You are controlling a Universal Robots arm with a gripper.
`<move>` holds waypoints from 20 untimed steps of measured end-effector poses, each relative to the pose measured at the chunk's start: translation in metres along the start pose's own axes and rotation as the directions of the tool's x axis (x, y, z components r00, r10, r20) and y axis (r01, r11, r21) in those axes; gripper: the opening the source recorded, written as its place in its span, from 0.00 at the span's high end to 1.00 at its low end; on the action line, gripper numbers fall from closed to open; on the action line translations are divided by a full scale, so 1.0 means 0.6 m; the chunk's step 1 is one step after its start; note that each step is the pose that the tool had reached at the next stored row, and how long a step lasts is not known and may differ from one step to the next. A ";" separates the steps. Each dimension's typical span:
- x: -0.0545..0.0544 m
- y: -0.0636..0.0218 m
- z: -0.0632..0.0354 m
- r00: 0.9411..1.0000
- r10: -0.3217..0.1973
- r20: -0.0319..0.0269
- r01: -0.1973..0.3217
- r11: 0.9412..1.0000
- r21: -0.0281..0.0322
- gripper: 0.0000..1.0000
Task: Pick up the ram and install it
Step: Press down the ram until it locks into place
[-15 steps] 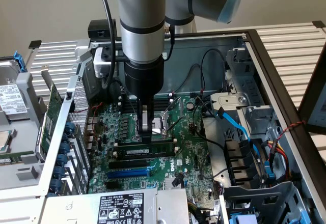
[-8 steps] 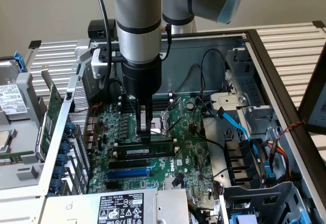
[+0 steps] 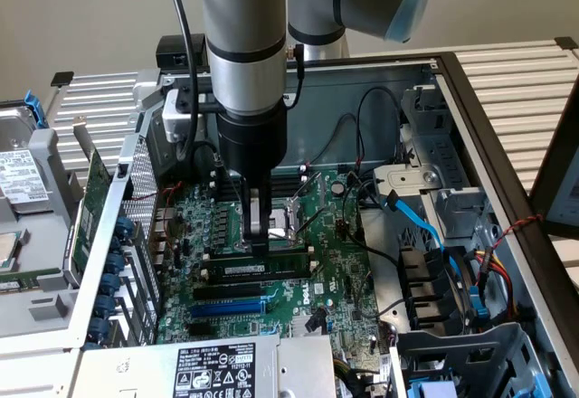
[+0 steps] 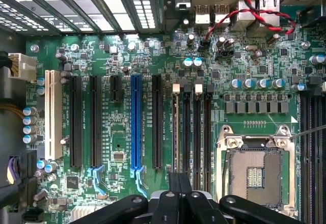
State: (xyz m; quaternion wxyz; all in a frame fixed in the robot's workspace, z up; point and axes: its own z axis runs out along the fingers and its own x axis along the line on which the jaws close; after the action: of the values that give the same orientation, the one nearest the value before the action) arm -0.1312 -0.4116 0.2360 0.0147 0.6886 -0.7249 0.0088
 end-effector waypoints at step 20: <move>0.000 0.000 0.011 1.000 0.000 0.003 0.000 1.000 0.000 0.89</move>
State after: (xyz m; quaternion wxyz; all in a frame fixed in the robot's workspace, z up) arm -0.1312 -0.4116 0.2297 0.0136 0.6887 -0.7249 0.0079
